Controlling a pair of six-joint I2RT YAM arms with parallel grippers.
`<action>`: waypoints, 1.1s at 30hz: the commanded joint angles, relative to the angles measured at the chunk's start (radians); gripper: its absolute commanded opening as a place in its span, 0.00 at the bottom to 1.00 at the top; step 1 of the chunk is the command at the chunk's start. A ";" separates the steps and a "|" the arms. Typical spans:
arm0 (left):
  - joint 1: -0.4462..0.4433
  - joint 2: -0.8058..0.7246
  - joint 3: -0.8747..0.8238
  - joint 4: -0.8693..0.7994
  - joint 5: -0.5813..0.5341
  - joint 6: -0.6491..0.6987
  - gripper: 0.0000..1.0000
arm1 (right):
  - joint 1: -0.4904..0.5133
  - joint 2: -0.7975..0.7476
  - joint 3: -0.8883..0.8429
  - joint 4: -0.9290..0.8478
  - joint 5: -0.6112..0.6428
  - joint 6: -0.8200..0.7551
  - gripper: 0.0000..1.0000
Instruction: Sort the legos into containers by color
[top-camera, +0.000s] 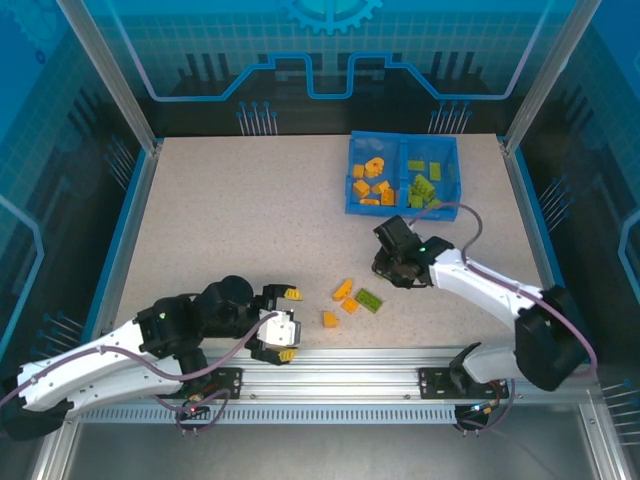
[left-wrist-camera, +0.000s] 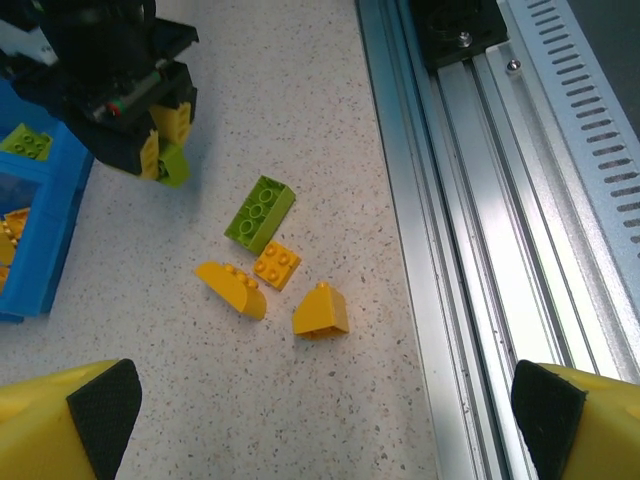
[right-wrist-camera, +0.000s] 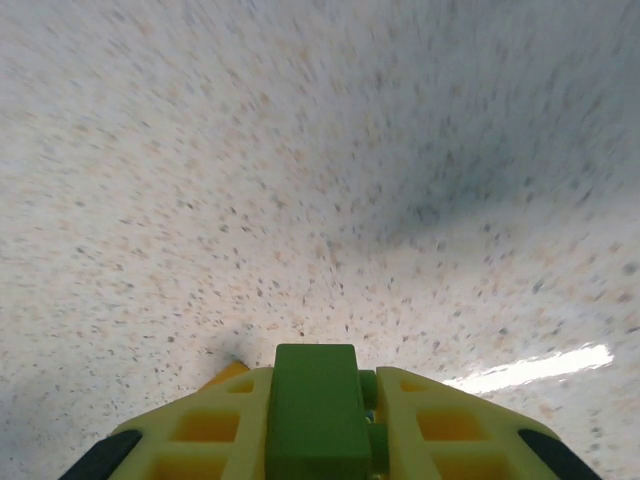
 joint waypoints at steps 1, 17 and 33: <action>-0.001 -0.041 -0.022 0.056 -0.016 0.003 0.99 | -0.034 -0.069 0.071 -0.074 0.163 -0.127 0.19; 0.042 -0.116 0.016 0.163 -0.345 -0.184 0.99 | -0.507 0.593 0.768 -0.075 0.156 -0.625 0.19; 0.066 -0.125 0.005 0.197 -0.401 -0.253 0.99 | -0.520 0.894 1.304 -0.355 0.151 -0.644 0.54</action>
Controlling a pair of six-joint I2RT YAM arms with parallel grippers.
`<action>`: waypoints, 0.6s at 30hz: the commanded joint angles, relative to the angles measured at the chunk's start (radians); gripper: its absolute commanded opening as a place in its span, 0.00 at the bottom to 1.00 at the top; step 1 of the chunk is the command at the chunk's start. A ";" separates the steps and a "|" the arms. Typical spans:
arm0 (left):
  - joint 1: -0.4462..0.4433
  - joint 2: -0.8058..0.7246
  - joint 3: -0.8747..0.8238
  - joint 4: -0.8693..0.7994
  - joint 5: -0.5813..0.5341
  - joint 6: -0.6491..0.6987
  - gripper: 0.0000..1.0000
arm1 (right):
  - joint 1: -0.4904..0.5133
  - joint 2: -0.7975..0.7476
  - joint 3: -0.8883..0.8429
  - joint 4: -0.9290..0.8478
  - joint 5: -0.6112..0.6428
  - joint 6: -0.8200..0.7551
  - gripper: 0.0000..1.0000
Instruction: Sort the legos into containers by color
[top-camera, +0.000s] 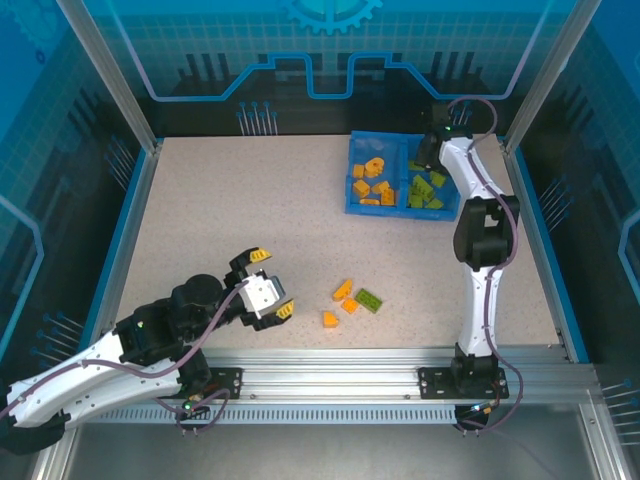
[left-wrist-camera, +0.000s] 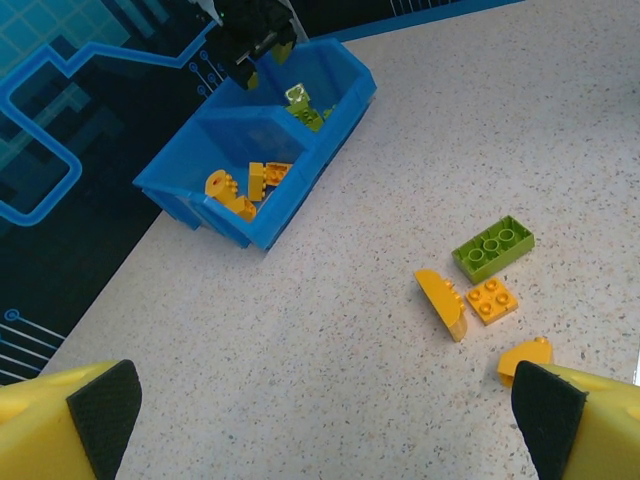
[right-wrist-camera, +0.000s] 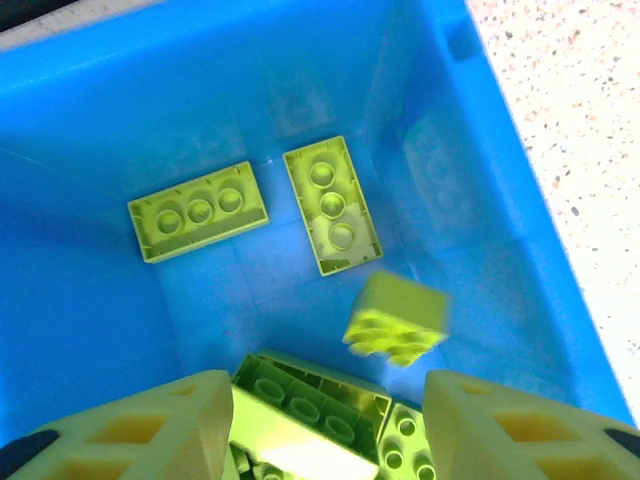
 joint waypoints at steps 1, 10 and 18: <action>0.017 0.002 0.020 0.041 -0.029 -0.060 0.99 | 0.010 -0.085 0.007 -0.072 -0.025 -0.017 0.55; 0.051 0.152 0.127 0.060 -0.062 -0.398 0.99 | 0.050 -0.580 -0.446 0.022 -0.284 -0.061 0.61; 0.051 0.454 0.232 -0.003 -0.017 -0.851 0.98 | 0.119 -1.127 -0.919 0.056 -0.608 -0.156 0.79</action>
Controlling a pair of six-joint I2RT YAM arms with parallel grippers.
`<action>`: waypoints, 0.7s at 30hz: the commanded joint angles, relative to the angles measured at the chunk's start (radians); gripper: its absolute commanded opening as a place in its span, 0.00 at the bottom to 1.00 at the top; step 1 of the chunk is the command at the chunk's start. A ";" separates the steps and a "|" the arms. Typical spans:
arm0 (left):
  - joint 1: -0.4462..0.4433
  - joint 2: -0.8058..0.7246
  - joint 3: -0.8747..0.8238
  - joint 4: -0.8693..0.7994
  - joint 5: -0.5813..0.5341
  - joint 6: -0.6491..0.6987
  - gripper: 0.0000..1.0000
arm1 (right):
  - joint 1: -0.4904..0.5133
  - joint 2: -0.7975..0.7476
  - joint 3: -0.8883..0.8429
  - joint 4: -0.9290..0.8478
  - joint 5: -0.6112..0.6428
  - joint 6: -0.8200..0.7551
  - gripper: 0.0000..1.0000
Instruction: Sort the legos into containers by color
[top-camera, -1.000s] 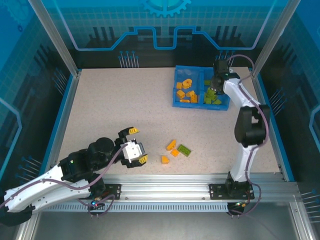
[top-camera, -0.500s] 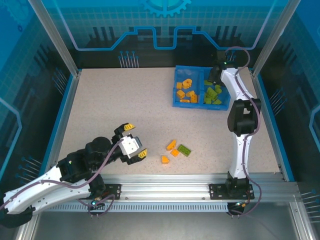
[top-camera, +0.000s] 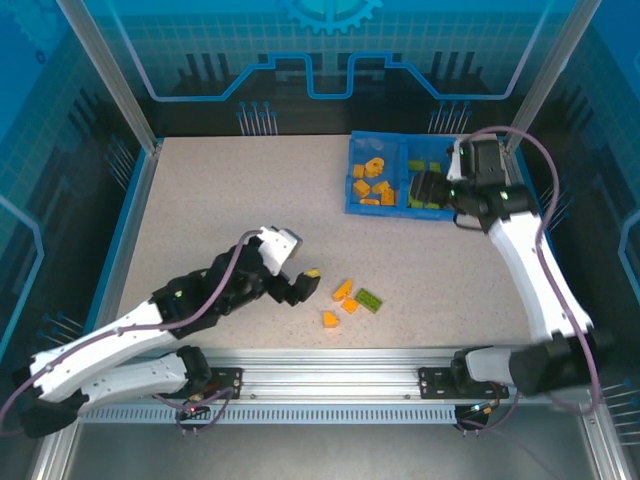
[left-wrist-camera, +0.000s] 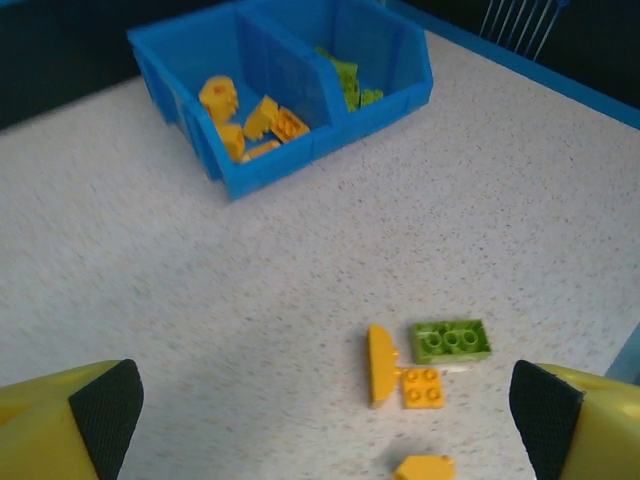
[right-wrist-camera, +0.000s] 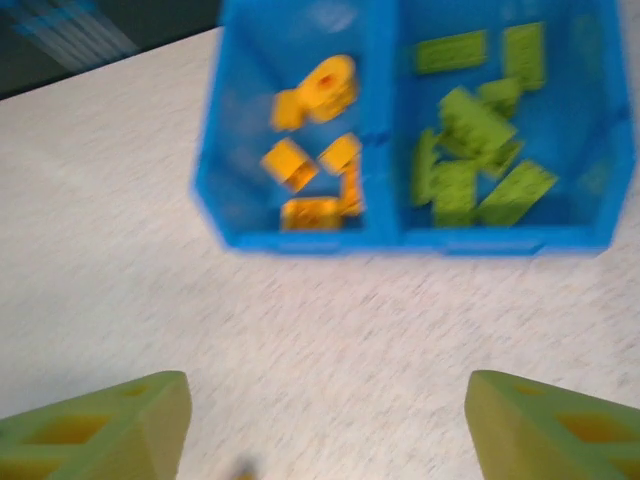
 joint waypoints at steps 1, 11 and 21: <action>0.008 0.131 0.061 -0.057 0.060 -0.257 0.98 | 0.054 -0.142 -0.149 -0.017 -0.204 -0.056 0.82; 0.006 0.582 0.209 -0.121 0.187 -0.367 0.92 | 0.137 -0.501 -0.483 -0.113 -0.468 0.067 1.00; 0.002 0.850 0.310 -0.075 0.191 -0.388 0.68 | 0.173 -0.559 -0.570 -0.097 -0.475 0.136 1.00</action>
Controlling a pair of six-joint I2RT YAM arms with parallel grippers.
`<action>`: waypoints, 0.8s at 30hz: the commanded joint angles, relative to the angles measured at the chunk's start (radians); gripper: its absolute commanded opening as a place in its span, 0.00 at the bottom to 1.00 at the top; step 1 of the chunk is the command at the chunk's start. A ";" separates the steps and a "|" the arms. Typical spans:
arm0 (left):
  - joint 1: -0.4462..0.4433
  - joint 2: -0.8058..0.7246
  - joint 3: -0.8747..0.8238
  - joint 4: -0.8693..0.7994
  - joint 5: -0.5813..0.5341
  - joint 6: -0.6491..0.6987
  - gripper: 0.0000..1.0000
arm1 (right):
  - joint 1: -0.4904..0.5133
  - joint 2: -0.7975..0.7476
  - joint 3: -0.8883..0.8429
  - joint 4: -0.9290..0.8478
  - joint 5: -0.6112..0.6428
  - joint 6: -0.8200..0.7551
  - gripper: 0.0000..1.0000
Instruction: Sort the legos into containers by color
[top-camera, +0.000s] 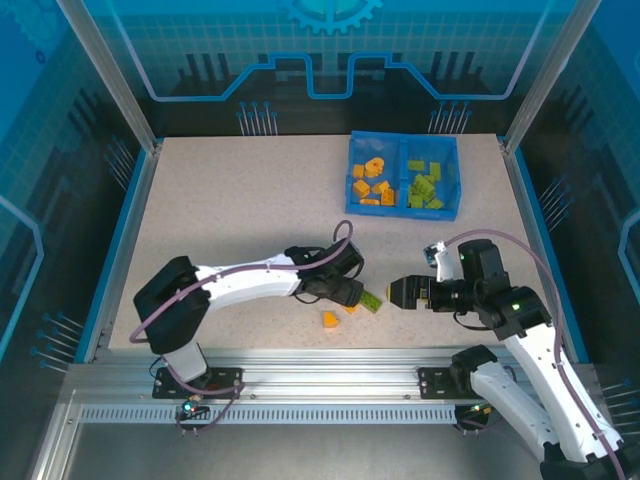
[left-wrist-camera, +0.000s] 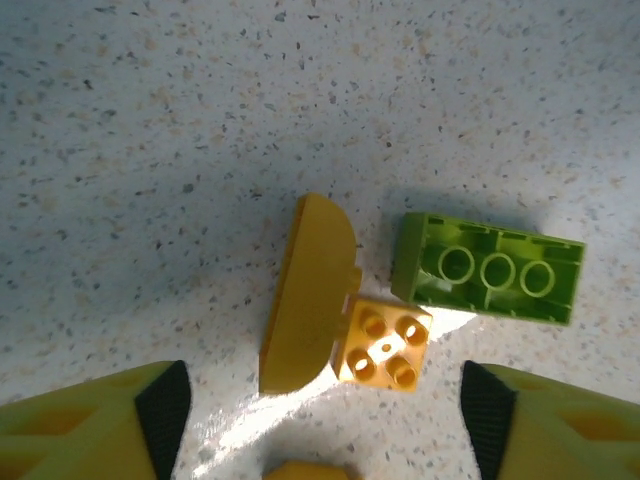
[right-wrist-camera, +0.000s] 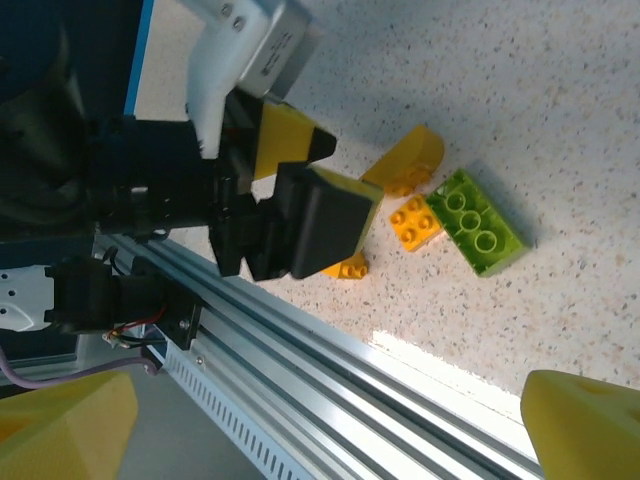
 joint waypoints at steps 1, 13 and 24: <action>0.001 0.054 0.053 0.010 0.004 -0.023 0.65 | 0.021 0.010 -0.006 0.001 -0.026 0.024 1.00; 0.001 0.176 0.066 0.027 -0.059 -0.019 0.27 | 0.065 0.034 0.028 -0.042 0.040 0.029 1.00; 0.003 0.068 0.097 0.020 -0.100 0.011 0.13 | 0.137 0.057 0.071 -0.047 0.125 0.050 1.00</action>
